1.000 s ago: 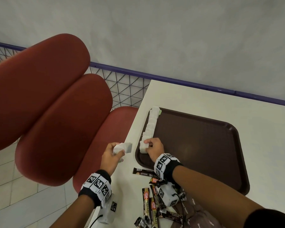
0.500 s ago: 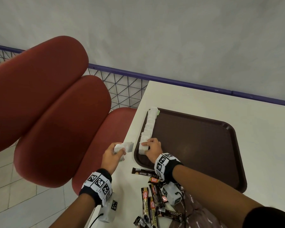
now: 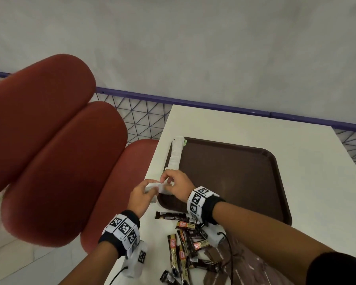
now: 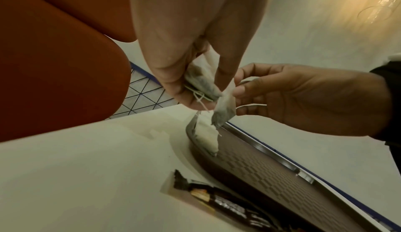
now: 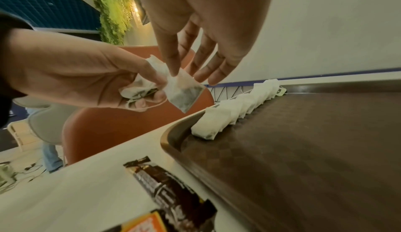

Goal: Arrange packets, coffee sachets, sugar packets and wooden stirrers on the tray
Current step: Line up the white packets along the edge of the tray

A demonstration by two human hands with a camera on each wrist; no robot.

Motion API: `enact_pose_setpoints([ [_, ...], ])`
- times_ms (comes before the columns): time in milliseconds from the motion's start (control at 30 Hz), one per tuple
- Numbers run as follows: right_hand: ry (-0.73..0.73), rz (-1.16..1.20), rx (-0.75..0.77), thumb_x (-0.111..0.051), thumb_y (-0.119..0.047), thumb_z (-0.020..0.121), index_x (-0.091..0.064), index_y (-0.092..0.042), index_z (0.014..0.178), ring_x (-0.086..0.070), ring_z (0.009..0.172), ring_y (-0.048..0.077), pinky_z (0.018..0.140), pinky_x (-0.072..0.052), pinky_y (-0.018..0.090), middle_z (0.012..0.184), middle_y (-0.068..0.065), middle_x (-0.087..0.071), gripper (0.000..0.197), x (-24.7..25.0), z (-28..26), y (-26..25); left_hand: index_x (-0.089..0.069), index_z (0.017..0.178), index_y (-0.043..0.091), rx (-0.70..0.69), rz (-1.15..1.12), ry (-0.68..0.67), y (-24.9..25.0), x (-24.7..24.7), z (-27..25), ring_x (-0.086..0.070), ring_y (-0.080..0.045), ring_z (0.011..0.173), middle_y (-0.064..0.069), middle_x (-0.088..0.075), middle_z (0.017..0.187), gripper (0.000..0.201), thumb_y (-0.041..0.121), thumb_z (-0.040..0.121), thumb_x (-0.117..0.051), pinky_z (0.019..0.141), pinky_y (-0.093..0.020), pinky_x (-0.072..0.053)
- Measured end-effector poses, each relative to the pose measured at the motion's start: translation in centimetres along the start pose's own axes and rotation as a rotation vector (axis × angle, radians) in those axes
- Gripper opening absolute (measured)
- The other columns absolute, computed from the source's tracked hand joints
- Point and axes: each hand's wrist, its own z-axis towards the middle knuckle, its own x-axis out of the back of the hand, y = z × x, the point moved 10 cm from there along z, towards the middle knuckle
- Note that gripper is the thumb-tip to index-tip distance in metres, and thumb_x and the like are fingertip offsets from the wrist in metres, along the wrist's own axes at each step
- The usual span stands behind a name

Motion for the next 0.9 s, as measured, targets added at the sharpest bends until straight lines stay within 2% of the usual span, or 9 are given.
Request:
enact_pose_setpoints([
  [67,0.024,0.003,-0.016,-0.066,-0.009,0.076,-0.060,-0.012,0.082,-0.053,0.083,0.018,0.075,-0.045,0.028,0.091,0.007,-0.059,0.008,0.4,-0.1,0.2,-0.065,0.099,0.016,-0.008,0.012,0.000,0.2,-0.1,-0.1,-0.059,-0.021,0.079,-0.006,-0.065,0.084,0.015,0.011,0.085,-0.063,0.078,-0.046,-0.054],
  [133,0.047,-0.017,-0.022,-0.060,-0.004,0.078,-0.056,-0.018,0.079,-0.056,0.084,0.025,0.078,-0.047,0.034,0.092,0.012,-0.061,0.015,0.7,-0.2,0.5,-0.064,0.099,0.019,-0.011,-0.010,0.002,0.6,-0.2,-0.2,-0.060,-0.022,0.082,-0.006,-0.065,0.088,0.017,0.009,0.085,-0.063,0.080,-0.046,-0.054],
  [267,0.121,-0.073,-0.046,-0.051,0.004,0.078,-0.050,-0.020,0.076,-0.051,0.076,0.022,0.066,-0.040,0.021,0.085,0.010,-0.054,0.024,2.0,-0.6,1.3,-0.058,0.099,0.032,0.002,-0.048,0.040,0.4,0.3,-0.2,-0.059,-0.023,0.098,-0.002,-0.060,0.105,0.027,0.013,0.082,-0.068,0.086,-0.045,-0.053],
  [367,0.184,-0.075,-0.074,-0.049,0.004,0.079,-0.057,-0.017,0.077,-0.050,0.074,0.018,0.067,-0.038,0.023,0.080,0.005,-0.056,0.022,3.2,-0.9,2.3,-0.050,0.109,0.025,0.051,-0.058,0.128,-0.5,1.5,-0.1,-0.056,-0.023,0.109,-0.001,-0.056,0.116,0.036,0.016,0.081,-0.071,0.093,-0.046,-0.050],
  [500,0.211,-0.068,-0.139,-0.051,0.005,0.081,-0.065,-0.013,0.080,-0.057,0.080,0.013,0.072,-0.042,0.018,0.087,0.001,-0.066,0.023,4.0,-1.0,3.8,-0.050,0.104,0.026,0.115,-0.118,0.140,-1.5,1.9,-0.1,-0.061,-0.029,0.105,-0.008,-0.059,0.115,0.033,0.012,0.082,-0.070,0.086,-0.048,-0.054],
  [633,0.213,-0.009,-0.148,-0.050,0.007,0.081,-0.061,-0.019,0.076,-0.054,0.076,0.010,0.062,-0.038,0.005,0.083,-0.002,-0.062,0.029,3.9,-1.0,4.2,-0.057,0.097,0.026,0.115,-0.078,0.127,-1.6,1.8,0.0,-0.061,-0.027,0.102,-0.006,-0.063,0.111,0.023,0.013,0.082,-0.069,0.087,-0.044,-0.053],
  [733,0.193,0.034,-0.141,-0.051,0.007,0.081,-0.060,-0.020,0.074,-0.051,0.069,0.003,0.061,-0.037,0.001,0.080,-0.004,-0.060,0.030,3.7,-1.3,4.6,-0.063,0.092,0.028,0.141,-0.103,0.051,-1.9,1.0,-0.1,-0.064,-0.031,0.100,-0.009,-0.068,0.106,0.020,0.010,0.084,-0.065,0.082,-0.052,-0.055],
  [833,0.129,0.107,-0.125,-0.054,0.008,0.079,-0.057,-0.026,0.070,-0.049,0.067,0.002,0.065,-0.041,0.008,0.076,-0.006,-0.057,0.036,2.7,-1.4,4.9,-0.067,0.087,0.025,0.129,-0.060,-0.026,-1.4,0.1,-0.5,-0.064,-0.031,0.098,-0.008,-0.068,0.102,0.022,0.004,0.087,-0.059,0.080,-0.050,-0.056],
  [900,0.132,0.202,-0.111,-0.056,0.011,0.077,-0.055,-0.025,0.069,-0.049,0.068,0.006,0.068,-0.043,0.016,0.075,-0.005,-0.055,0.037,2.5,-1.4,4.9,-0.067,0.086,0.024,0.069,0.053,-0.034,-0.6,-0.2,-0.6,-0.062,-0.023,0.098,-0.004,-0.068,0.101,0.025,0.003,0.089,-0.055,0.085,-0.035,-0.053],
])
